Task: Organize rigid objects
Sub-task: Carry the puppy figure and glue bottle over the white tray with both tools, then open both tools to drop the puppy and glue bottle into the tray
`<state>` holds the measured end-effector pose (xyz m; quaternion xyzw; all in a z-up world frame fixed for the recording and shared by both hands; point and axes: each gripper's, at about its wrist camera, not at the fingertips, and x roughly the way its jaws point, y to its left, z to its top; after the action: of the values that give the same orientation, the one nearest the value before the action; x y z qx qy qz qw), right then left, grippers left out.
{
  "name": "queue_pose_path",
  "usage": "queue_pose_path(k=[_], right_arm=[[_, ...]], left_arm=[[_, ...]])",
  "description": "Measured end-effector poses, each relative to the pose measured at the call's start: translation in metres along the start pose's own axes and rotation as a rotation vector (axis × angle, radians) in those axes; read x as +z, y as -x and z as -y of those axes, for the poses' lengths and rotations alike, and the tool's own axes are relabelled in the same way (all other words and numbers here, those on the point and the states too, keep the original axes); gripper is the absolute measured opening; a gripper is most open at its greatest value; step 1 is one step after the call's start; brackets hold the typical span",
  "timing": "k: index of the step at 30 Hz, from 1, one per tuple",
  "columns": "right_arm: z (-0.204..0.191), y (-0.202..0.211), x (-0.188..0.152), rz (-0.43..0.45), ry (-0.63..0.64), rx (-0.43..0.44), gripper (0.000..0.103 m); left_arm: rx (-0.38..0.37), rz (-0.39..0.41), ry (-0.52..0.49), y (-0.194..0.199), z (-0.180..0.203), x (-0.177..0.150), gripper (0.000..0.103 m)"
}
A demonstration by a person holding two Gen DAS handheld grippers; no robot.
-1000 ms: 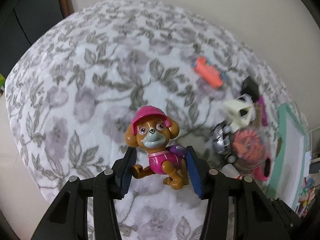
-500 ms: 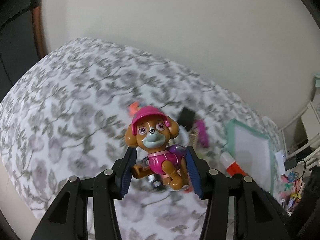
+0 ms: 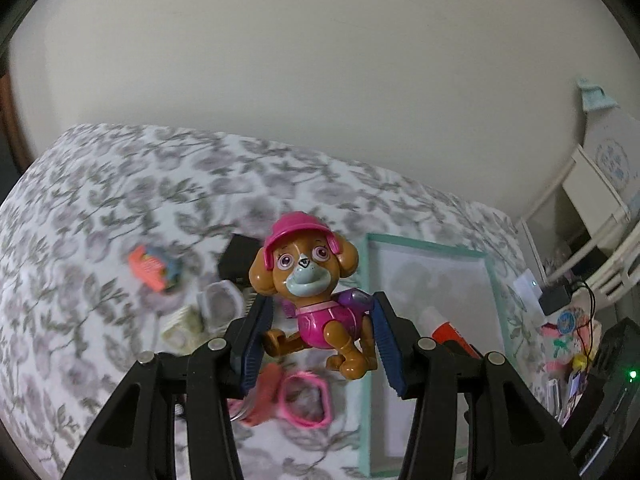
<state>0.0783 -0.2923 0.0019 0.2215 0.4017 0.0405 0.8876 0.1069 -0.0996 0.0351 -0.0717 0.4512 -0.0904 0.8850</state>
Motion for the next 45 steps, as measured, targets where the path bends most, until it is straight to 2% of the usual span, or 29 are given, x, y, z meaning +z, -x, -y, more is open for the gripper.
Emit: queue_pose_path(k=[7, 13, 25, 32, 35, 37, 42, 44, 45], right_arm=[[0.033, -0.005, 0.012, 0.028, 0.031, -0.123, 0.032], [0.057, -0.012, 0.015, 0.035, 0.022, -0.181, 0.031], [0.056, -0.030, 0.008, -0.028, 0.090, -0.267, 0.031], [0.064, -0.037, 0.005, -0.074, 0.058, -0.294, 0.031], [0.066, -0.035, 0.006, -0.077, 0.038, -0.304, 0.031], [0.067, -0.034, 0.008, -0.078, 0.023, -0.311, 0.031], [0.067, -0.028, 0.013, -0.085, 0.007, -0.320, 0.031], [0.065, -0.027, 0.015, -0.087, 0.012, -0.327, 0.031], [0.063, -0.026, 0.017, -0.088, 0.015, -0.334, 0.031]], left_arm=[[-0.041, -0.027, -0.065, -0.032, 0.031, -0.006, 0.052], [-0.063, -0.077, -0.124, -0.065, 0.055, -0.023, 0.052], [-0.057, -0.180, -0.182, -0.093, 0.070, -0.045, 0.052], [-0.068, -0.204, -0.188, -0.096, 0.074, -0.048, 0.052], [-0.080, -0.208, -0.179, -0.095, 0.074, -0.047, 0.056], [-0.085, -0.209, -0.168, -0.093, 0.073, -0.045, 0.062], [-0.093, -0.189, -0.151, -0.083, 0.071, -0.036, 0.063], [-0.081, -0.181, -0.153, -0.079, 0.070, -0.033, 0.068], [-0.072, -0.173, -0.152, -0.078, 0.068, -0.031, 0.076]])
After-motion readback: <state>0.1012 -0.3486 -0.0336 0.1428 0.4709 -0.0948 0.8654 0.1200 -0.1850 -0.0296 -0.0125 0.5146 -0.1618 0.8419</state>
